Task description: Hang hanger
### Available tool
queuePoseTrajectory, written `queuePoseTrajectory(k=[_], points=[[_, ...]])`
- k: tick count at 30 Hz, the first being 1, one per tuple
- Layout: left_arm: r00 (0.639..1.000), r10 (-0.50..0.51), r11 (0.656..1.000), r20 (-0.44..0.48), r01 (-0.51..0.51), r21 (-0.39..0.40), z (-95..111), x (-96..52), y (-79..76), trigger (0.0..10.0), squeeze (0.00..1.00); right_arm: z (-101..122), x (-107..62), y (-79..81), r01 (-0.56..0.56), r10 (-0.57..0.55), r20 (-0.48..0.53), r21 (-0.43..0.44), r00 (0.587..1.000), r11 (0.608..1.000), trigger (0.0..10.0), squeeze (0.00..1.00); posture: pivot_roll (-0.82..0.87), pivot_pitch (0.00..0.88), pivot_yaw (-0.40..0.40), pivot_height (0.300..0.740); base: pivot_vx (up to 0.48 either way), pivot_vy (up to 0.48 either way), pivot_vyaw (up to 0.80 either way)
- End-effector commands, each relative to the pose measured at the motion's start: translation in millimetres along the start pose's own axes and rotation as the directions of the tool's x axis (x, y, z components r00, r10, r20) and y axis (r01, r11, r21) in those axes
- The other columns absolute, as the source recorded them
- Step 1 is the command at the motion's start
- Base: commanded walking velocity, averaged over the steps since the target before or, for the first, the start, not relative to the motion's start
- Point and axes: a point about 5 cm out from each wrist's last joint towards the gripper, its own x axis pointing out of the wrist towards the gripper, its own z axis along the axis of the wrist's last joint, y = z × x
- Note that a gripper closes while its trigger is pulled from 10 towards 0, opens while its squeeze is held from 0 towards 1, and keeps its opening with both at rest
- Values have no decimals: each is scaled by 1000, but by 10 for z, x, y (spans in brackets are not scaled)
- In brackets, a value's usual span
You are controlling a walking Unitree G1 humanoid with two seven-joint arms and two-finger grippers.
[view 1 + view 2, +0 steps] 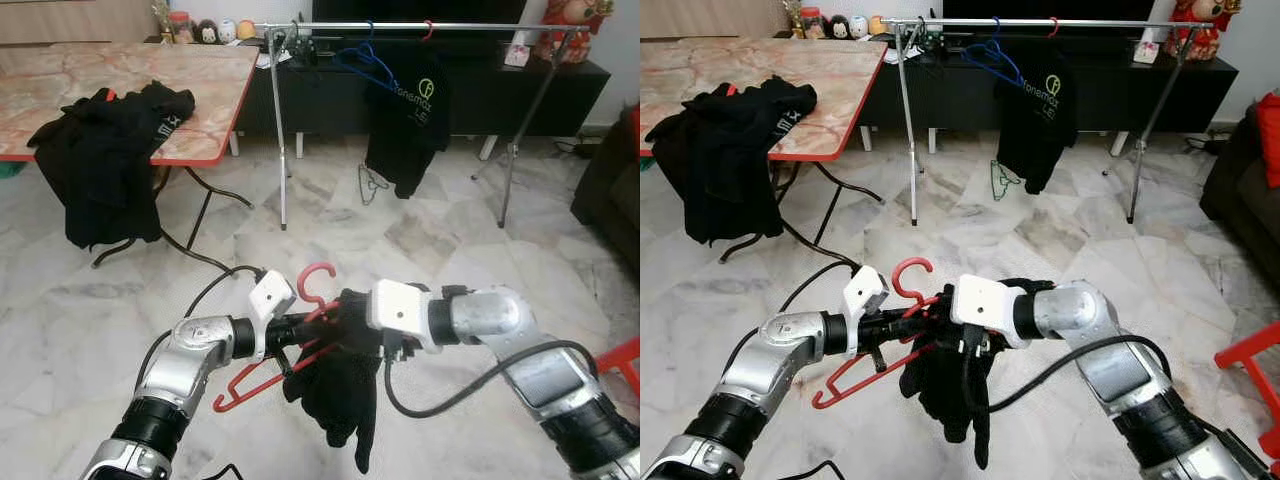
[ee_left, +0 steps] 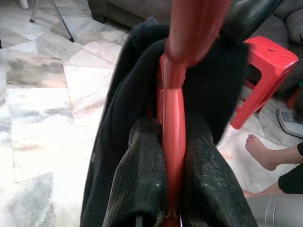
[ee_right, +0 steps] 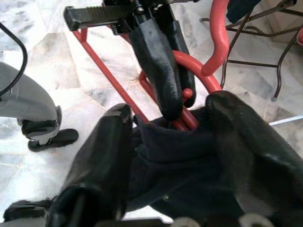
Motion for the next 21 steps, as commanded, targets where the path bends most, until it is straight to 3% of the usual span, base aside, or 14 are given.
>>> queuePoseTrajectory(k=[1,8,12,13,14,21], points=[[999,-4,999,39,2,41,119,16,29,10000,0,57,-38,16,-6,6,9,-15,1000,1000,10000,1000,-127,0,-43,740,0,0,0],[1000,-10,999,29,9,40,81,5,24,10000,0,132,-183,-25,57,-56,35,-28,998,998,10000,1000,-129,0,-43,740,0,0,0],[1000,-31,999,-1,31,42,40,-21,17,10000,0,140,-358,-269,212,-210,42,-45,977,976,10000,1000,-135,0,-43,740,0,0,0],[1000,-31,999,-1,31,42,40,-21,17,10000,0,140,-358,-269,212,-210,42,-45,977,976,10000,1000,-135,0,-43,740,0,0,0],[999,-44,998,-15,45,46,22,-42,10,10000,0,89,-401,-297,202,-202,14,-47,979,978,10000,0,-135,0,-43,740,0,0,0],[995,-82,994,-51,85,73,-6,-122,-1,10000,0,-90,-472,-304,121,-122,-39,-24,992,992,10000,0,-132,0,-45,740,0,0,0]])
